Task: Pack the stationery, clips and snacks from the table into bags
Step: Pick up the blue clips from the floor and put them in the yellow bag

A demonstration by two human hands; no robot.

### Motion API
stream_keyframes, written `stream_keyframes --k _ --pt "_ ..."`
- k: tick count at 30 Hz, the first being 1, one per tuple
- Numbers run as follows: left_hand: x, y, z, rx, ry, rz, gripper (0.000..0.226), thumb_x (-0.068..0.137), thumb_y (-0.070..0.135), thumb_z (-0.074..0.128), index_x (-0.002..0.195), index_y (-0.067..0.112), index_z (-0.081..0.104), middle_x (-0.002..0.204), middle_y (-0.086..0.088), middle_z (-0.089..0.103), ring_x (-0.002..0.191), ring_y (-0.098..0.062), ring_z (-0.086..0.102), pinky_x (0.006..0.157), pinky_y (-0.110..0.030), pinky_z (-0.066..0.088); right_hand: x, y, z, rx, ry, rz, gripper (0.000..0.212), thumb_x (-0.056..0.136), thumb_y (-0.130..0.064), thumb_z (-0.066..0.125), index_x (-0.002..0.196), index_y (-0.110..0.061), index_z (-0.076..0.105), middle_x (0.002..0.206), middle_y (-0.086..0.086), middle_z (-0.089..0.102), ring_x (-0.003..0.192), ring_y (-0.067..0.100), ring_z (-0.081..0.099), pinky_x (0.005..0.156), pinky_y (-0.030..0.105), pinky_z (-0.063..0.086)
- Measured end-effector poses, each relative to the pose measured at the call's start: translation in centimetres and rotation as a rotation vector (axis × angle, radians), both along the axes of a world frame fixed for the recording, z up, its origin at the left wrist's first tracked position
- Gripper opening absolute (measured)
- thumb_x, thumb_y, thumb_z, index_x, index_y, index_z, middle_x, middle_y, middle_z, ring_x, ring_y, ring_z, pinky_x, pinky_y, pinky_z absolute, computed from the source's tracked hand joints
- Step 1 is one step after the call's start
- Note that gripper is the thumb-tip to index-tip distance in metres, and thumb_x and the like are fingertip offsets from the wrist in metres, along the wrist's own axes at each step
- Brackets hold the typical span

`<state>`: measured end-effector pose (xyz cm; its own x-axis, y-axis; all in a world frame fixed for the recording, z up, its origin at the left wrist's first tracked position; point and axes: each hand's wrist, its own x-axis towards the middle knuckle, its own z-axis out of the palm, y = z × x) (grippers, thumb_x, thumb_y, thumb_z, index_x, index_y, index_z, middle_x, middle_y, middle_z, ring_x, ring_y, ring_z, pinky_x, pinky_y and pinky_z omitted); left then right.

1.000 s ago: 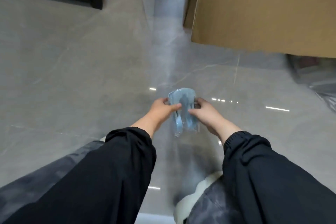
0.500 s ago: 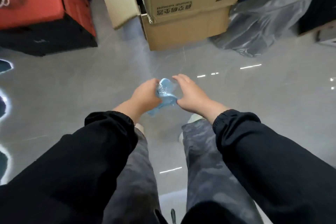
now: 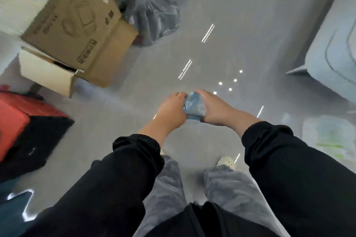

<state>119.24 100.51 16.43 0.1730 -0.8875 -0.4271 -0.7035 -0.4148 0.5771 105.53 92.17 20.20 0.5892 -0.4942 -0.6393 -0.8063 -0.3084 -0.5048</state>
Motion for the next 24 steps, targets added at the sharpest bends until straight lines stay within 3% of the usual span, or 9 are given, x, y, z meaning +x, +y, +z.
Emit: stream_keyframes --k 2,5,8,11,13,16,18,21,24 --pt "-5.7 -2.9 1.2 -0.052 -0.005 -0.161 0.039 0.077 0.019 0.071 0.113 0.016 0.058 0.108 -0.001 0.059 0.101 -0.022 0.054 0.074 -0.020 0.031 -6.9 -1.2 1.8 -0.015 0.005 -0.127 0.097 0.069 -0.010 0.079 0.147 -0.015 0.022 0.142 0.008 0.039 0.125 0.026 0.042 0.099 0.032 0.040" --pt "-16.1 -7.2 3.2 -0.089 0.015 -0.364 0.026 0.075 0.016 0.068 0.099 0.017 0.059 0.096 0.000 0.056 0.098 -0.025 0.055 0.072 -0.024 0.034 -18.6 -2.6 3.9 -0.071 0.020 -0.261 0.103 0.065 -0.014 0.083 0.148 -0.014 0.022 0.146 0.009 0.034 0.132 0.028 0.036 0.104 0.032 0.036" --pt "-28.5 -10.6 4.2 -0.147 0.023 -0.525 0.035 0.076 0.014 0.066 0.111 0.014 0.059 0.103 -0.002 0.057 0.104 -0.025 0.053 0.079 -0.028 0.038 -31.3 -3.6 5.1 -0.095 0.042 -0.399 0.106 0.066 -0.015 0.083 0.150 -0.014 0.018 0.149 0.008 0.031 0.135 0.026 0.033 0.107 0.030 0.031" --pt "-41.1 -13.0 4.3 -0.150 0.049 -0.641 0.028 0.077 0.016 0.066 0.104 0.013 0.060 0.092 0.002 0.053 0.098 -0.027 0.055 0.070 -0.028 0.034 -43.5 -4.0 5.4 -0.100 0.050 -0.514 0.102 0.067 -0.014 0.083 0.148 -0.012 0.022 0.146 0.008 0.035 0.131 0.024 0.039 0.100 0.024 0.033" --pt "-48.6 -14.2 4.4 -0.119 0.059 -0.695 0.033 0.077 0.018 0.068 0.108 0.014 0.060 0.100 -0.002 0.057 0.101 -0.026 0.054 0.073 -0.027 0.035 -50.8 -4.0 5.6 -0.089 0.051 -0.593 0.097 0.067 -0.012 0.082 0.145 -0.012 0.025 0.141 0.009 0.038 0.125 0.024 0.043 0.095 0.024 0.036" --pt "-57.9 -16.2 5.7 -0.078 0.098 -0.747 0.066 0.077 0.019 0.073 0.137 0.015 0.045 0.125 -0.005 0.053 0.118 -0.023 0.048 0.095 -0.030 0.038 -60.3 -4.7 6.3 -0.097 0.037 -0.701 0.096 0.065 -0.015 0.083 0.143 -0.013 0.027 0.136 0.008 0.039 0.120 0.024 0.045 0.093 0.026 0.040" --pt "-62.4 -18.1 6.5 -0.081 0.113 -0.780 0.076 0.076 0.021 0.077 0.142 0.017 0.039 0.126 -0.005 0.052 0.119 -0.021 0.047 0.099 -0.031 0.037 -65.5 -5.6 6.8 -0.090 0.024 -0.768 0.098 0.064 -0.017 0.084 0.143 -0.014 0.026 0.135 0.008 0.038 0.119 0.024 0.046 0.092 0.026 0.040" --pt "-68.0 -22.6 6.5 -0.063 0.049 -0.886 0.078 0.075 0.027 0.078 0.142 0.020 0.038 0.129 -0.003 0.051 0.122 -0.021 0.044 0.099 -0.030 0.034 -72.0 -8.4 7.3 -0.094 0.008 -0.833 0.098 0.064 -0.019 0.085 0.143 -0.014 0.027 0.136 0.008 0.039 0.119 0.024 0.046 0.097 0.032 0.042" --pt "-72.1 -27.9 5.7 -0.070 -0.012 -0.934 0.063 0.078 0.030 0.076 0.133 0.018 0.049 0.126 -0.002 0.053 0.120 -0.022 0.045 0.092 -0.024 0.032 -76.6 -12.3 6.9 -0.128 -0.024 -0.860 0.099 0.064 -0.021 0.085 0.143 -0.013 0.027 0.137 0.008 0.038 0.122 0.024 0.044 0.100 0.033 0.041"
